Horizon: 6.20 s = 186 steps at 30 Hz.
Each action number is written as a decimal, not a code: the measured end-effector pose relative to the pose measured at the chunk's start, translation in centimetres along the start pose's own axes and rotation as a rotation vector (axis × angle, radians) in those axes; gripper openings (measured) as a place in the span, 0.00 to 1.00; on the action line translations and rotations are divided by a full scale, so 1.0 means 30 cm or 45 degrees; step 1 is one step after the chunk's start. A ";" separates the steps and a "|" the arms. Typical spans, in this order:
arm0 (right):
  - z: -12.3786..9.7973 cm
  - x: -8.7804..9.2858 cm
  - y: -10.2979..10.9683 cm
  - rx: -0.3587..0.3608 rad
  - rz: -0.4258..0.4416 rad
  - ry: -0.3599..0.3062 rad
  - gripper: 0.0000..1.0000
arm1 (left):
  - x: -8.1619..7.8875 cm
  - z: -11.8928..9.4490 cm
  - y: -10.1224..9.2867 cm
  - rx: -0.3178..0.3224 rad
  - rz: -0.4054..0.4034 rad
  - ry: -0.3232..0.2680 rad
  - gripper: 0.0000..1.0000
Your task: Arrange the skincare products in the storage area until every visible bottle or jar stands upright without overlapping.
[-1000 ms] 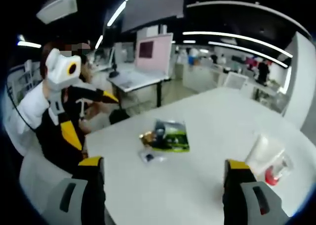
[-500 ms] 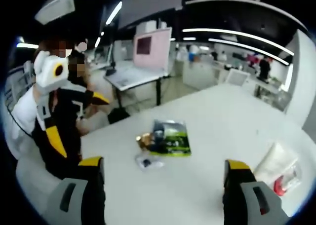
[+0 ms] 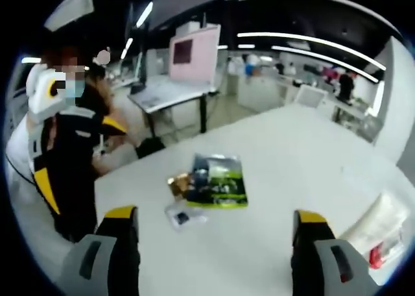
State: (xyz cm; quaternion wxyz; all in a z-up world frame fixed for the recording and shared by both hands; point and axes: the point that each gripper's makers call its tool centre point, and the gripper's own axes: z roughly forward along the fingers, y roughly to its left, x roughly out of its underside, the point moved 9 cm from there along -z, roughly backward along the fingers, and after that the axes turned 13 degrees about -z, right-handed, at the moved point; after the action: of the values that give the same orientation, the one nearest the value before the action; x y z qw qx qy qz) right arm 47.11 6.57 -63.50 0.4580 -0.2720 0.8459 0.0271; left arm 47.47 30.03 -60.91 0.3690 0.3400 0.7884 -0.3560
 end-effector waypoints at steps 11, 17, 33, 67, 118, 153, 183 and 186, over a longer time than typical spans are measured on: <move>0.052 0.020 -0.024 0.014 0.036 0.026 0.91 | -0.002 0.011 -0.003 0.004 -0.002 0.012 0.99; 0.078 0.027 -0.048 0.033 0.066 0.026 0.85 | 0.001 0.016 -0.006 0.007 -0.003 0.019 0.99; 0.172 0.062 -0.074 0.045 0.150 0.046 0.63 | 0.011 0.008 -0.009 -0.006 -0.015 0.009 0.99; 0.372 0.128 -0.120 0.030 0.276 0.115 0.25 | 0.048 0.025 0.061 -0.022 -0.090 0.057 0.99; 0.389 0.142 -0.141 0.039 0.090 0.176 0.00 | 0.013 0.266 0.330 -0.048 -0.287 0.132 0.87; 0.353 0.118 -0.125 0.003 0.126 0.129 0.00 | -0.047 0.494 0.526 -0.147 -0.782 -0.009 0.51; 0.411 0.127 -0.098 -0.150 -0.013 0.209 0.00 | -0.029 0.575 0.577 -0.093 -0.932 -0.063 0.18; 0.407 0.125 -0.094 -0.152 -0.030 0.215 0.00 | -0.035 0.599 0.603 -0.113 -0.935 -0.057 0.13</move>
State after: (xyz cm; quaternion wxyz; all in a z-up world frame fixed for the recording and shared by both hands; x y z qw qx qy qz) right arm 56.15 6.15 -72.96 0.3685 -0.3100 0.8750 0.0490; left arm 68.54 24.47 -74.19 0.2481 0.0103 0.8644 -0.4372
